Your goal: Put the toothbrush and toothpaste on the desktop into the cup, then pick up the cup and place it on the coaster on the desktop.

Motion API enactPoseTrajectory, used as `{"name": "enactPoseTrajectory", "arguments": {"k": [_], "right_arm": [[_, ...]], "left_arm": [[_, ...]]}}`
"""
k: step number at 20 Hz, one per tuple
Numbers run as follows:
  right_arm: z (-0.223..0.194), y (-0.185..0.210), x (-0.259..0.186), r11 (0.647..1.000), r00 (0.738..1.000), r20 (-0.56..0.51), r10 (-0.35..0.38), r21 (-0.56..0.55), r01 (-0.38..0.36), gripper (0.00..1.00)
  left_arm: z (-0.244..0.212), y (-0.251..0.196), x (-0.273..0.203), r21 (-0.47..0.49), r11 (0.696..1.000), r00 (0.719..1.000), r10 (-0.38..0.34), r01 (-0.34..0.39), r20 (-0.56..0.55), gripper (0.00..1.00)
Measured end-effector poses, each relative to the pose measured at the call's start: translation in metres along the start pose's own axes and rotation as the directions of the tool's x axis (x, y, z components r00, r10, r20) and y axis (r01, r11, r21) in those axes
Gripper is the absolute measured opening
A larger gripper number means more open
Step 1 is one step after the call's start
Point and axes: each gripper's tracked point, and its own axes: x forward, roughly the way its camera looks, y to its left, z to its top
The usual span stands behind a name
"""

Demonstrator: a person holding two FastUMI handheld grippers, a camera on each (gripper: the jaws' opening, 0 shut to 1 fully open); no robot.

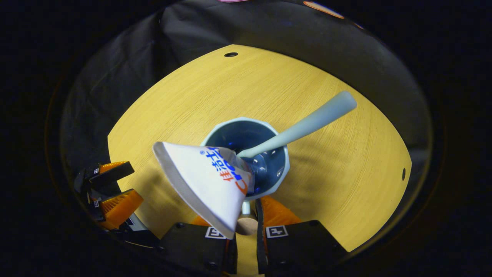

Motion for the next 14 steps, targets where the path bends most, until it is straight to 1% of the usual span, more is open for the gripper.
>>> {"name": "enactPoseTrajectory", "arguments": {"k": [3, 5, 8, 11, 12, 14], "right_arm": [[-0.003, 0.001, 0.0, 1.0, 1.0, -0.007, -0.008, 0.008, 0.008, 0.24], [-0.003, -0.001, 0.0, 1.0, 1.0, -0.012, -0.014, -0.007, 0.014, 0.23], [-0.003, -0.003, -0.002, 1.0, 1.0, -0.006, -0.006, -0.02, 0.006, 0.27], [0.001, 0.006, -0.01, 0.999, 0.999, 0.005, 0.04, 0.014, -0.04, 0.36], [0.005, 0.008, -0.014, 0.998, 0.998, 0.02, 0.052, 0.019, -0.052, 0.41], [0.008, 0.008, -0.023, 0.998, 0.997, 0.053, 0.061, 0.02, -0.062, 0.67]], "left_arm": [[-0.004, 0.012, -0.004, -0.014, 1.0, 1.0, 0.015, -0.015, -0.011, 0.94], [-0.004, 0.014, -0.004, -0.016, 1.0, 1.0, 0.017, -0.017, -0.018, 0.94], [-0.002, 0.01, -0.001, -0.015, 1.0, 1.0, 0.012, -0.012, -0.02, 0.94], [-0.003, 0.009, -0.002, -0.005, 1.0, 1.0, 0.003, -0.003, -0.021, 0.94], [-0.003, 0.008, -0.002, -0.002, 1.0, 1.0, 0.0, 0.0, -0.024, 0.94], [-0.003, 0.004, -0.002, 0.006, 1.0, 1.0, -0.003, 0.004, -0.027, 0.94]]}}
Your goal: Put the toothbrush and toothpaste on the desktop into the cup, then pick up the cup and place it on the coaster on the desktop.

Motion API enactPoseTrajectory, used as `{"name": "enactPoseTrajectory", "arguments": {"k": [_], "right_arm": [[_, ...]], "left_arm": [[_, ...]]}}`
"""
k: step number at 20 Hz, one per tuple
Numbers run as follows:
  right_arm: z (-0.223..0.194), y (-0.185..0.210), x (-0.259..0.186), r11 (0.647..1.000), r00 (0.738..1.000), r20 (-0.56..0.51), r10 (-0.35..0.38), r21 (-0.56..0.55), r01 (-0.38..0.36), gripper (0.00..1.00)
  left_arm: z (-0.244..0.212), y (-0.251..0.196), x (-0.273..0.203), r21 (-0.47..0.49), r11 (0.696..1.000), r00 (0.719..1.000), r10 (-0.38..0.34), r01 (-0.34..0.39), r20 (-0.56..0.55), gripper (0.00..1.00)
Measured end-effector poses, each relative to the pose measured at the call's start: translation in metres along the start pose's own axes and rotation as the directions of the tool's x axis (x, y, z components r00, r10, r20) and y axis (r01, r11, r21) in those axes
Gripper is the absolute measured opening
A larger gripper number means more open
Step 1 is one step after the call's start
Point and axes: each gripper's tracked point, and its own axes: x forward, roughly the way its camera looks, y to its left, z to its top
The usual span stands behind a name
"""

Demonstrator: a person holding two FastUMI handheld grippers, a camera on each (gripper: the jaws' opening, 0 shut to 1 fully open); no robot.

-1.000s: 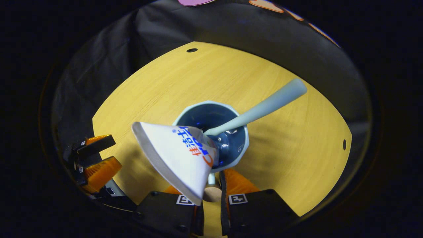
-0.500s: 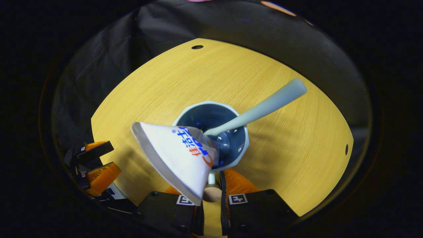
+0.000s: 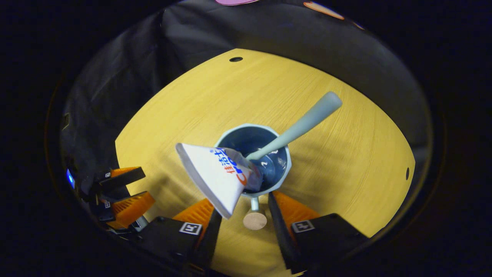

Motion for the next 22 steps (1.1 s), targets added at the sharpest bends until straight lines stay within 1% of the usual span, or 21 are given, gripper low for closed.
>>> {"name": "enactPoseTrajectory", "arguments": {"k": [1, 2, 3, 4, 5, 6, 7, 8, 9, 10, 11, 12, 13, 14, 15, 16, 17, 18, 20, 21, 22], "right_arm": [[0.0, 0.0, -0.005, 1.0, 1.0, 0.017, 0.003, -0.004, -0.003, 0.8], [0.001, -0.002, -0.01, 1.0, 0.999, 0.035, -0.003, -0.01, 0.004, 0.8], [-0.001, -0.002, -0.016, 1.0, 0.999, 0.054, -0.002, -0.013, 0.003, 0.86], [-0.001, -0.002, -0.024, 1.0, 0.997, 0.073, -0.002, -0.011, 0.003, 0.89], [-0.005, -0.002, -0.03, 1.0, 0.996, 0.093, -0.001, 0.001, 0.001, 0.99], [-0.009, -0.002, -0.037, 1.0, 0.994, 0.108, 0.002, 0.021, -0.004, 1.0], [-0.018, -0.003, -0.042, 0.999, 0.994, 0.114, 0.004, 0.046, -0.01, 0.96], [-0.025, -0.004, -0.048, 0.997, 0.992, 0.122, 0.004, 0.072, -0.012, 1.0], [-0.032, -0.005, -0.054, 0.995, 0.991, 0.137, -0.001, 0.097, -0.013, 0.96], [-0.039, -0.009, -0.062, 0.993, 0.988, 0.152, -0.009, 0.12, -0.009, 1.0], [-0.045, -0.014, -0.07, 0.989, 0.986, 0.166, -0.023, 0.145, -0.002, 1.0], [-0.053, -0.02, -0.08, 0.985, 0.983, 0.18, -0.035, 0.17, 0.004, 0.96], [-0.064, -0.028, -0.093, 0.979, 0.979, 0.199, -0.051, 0.204, 0.009, 1.0], [-0.074, -0.033, -0.101, 0.974, 0.976, 0.207, -0.064, 0.226, 0.016, 1.0], [-0.084, -0.041, -0.109, 0.969, 0.973, 0.214, -0.082, 0.247, 0.027, 0.96], [-0.094, -0.048, -0.117, 0.963, 0.971, 0.219, -0.097, 0.266, 0.037, 1.0], [-0.102, -0.054, -0.123, 0.958, 0.968, 0.225, -0.111, 0.285, 0.044, 1.0], [-0.108, -0.06, -0.128, 0.951, 0.963, 0.236, -0.127, 0.305, 0.051, 0.96], [-0.123, -0.085, -0.145, 0.927, 0.938, 0.283, -0.202, 0.364, 0.09, 0.96], [-0.13, -0.091, -0.15, 0.916, 0.929, 0.292, -0.227, 0.388, 0.101, 0.96], [-0.136, -0.098, -0.155, 0.904, 0.924, 0.298, -0.241, 0.415, 0.102, 1.0]], "left_arm": [[0.0, -0.001, -0.002, 0.005, 1.0, 1.0, 0.0, 0.0, 0.001, 0.94], [0.001, -0.003, -0.002, 0.01, 1.0, 1.0, -0.001, 0.001, 0.002, 0.94], [0.0, -0.006, -0.002, 0.018, 1.0, 1.0, -0.002, 0.002, 0.004, 0.94], [0.0, -0.008, -0.003, 0.027, 1.0, 1.0, -0.001, 0.001, 0.004, 0.94], [0.0, -0.011, -0.004, 0.036, 0.999, 1.0, -0.001, 0.001, 0.001, 0.94], [0.0, -0.014, -0.004, 0.044, 0.999, 1.0, -0.001, 0.001, 0.001, 0.96], [-0.001, -0.018, -0.006, 0.051, 0.999, 1.0, -0.004, 0.004, 0.001, 0.96], [-0.002, -0.024, -0.008, 0.059, 0.998, 1.0, -0.012, 0.012, 0.001, 0.94], [-0.002, -0.03, -0.009, 0.068, 0.997, 1.0, -0.024, 0.023, 0.001, 0.94], [-0.003, -0.036, -0.011, 0.079, 0.996, 1.0, -0.031, 0.032, -0.003, 0.94], [-0.005, -0.042, -0.011, 0.091, 0.995, 0.999, -0.039, 0.04, -0.009, 0.94], [-0.007, -0.052, -0.009, 0.11, 0.993, 0.999, -0.049, 0.05, -0.014, 0.94], [-0.008, -0.06, -0.008, 0.121, 0.991, 0.998, -0.056, 0.058, -0.017, 0.94], [-0.01, -0.067, -0.009, 0.129, 0.989, 0.998, -0.067, 0.069, -0.02, 0.94], [-0.01, -0.075, -0.008, 0.137, 0.987, 0.997, -0.077, 0.079, -0.021, 0.94], [-0.012, -0.082, -0.008, 0.143, 0.986, 0.996, -0.087, 0.089, -0.026, 0.94], [-0.012, -0.089, -0.007, 0.15, 0.984, 0.995, -0.096, 0.1, -0.032, 0.94], [-0.014, -0.095, -0.005, 0.16, 0.982, 0.994, -0.1, 0.105, -0.04, 0.96], [-0.014, -0.104, -0.006, 0.177, 0.98, 0.995, -0.087, 0.095, -0.055, 0.94], [-0.014, -0.107, -0.006, 0.18, 0.979, 0.995, -0.084, 0.094, -0.06, 0.94], [-0.014, -0.11, -0.004, 0.185, 0.979, 0.995, -0.08, 0.09, -0.063, 0.94]]}}
